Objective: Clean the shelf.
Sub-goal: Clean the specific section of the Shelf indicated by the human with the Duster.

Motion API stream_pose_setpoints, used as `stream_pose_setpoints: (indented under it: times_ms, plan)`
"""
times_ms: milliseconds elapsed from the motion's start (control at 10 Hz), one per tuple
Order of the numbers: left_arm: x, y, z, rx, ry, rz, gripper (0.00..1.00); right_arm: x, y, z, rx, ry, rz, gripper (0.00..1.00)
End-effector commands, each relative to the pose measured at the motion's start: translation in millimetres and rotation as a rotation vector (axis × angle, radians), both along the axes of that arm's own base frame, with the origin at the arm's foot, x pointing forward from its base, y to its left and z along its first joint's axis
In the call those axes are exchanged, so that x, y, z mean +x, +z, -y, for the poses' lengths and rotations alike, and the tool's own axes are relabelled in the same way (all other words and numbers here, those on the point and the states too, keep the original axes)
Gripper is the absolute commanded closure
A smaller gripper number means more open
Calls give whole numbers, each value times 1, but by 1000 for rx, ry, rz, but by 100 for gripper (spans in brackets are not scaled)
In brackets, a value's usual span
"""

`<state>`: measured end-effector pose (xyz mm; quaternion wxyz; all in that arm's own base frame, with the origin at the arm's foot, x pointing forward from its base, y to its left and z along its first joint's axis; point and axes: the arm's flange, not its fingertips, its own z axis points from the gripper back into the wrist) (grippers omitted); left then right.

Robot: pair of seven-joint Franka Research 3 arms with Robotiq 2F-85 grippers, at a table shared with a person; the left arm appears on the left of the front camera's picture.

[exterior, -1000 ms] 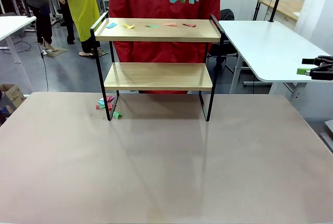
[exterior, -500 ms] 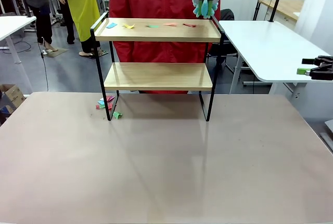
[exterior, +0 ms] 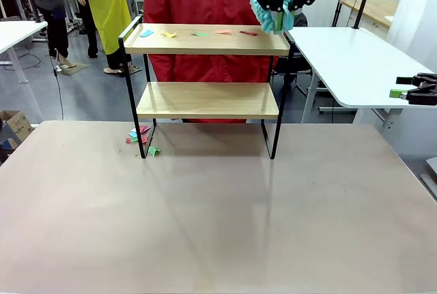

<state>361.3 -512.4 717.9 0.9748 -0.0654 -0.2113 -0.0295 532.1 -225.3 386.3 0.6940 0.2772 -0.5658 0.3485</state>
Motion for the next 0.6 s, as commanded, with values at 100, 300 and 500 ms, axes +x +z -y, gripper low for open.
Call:
stream_pose_setpoints:
  times_ms: [100, 300, 500]
  plan:
    - [10, -3, 16, -17, 10, -22, 87, 0, 8, -4, -6, -15, -12, 0]
    - [11, -9, 20, -8, 1, -39, 87, 0, 8, -4, -6, -15, -12, 0]
    - [14, -14, 19, 4, 18, -70, 87, 0, 8, -4, -6, -15, -12, 0]
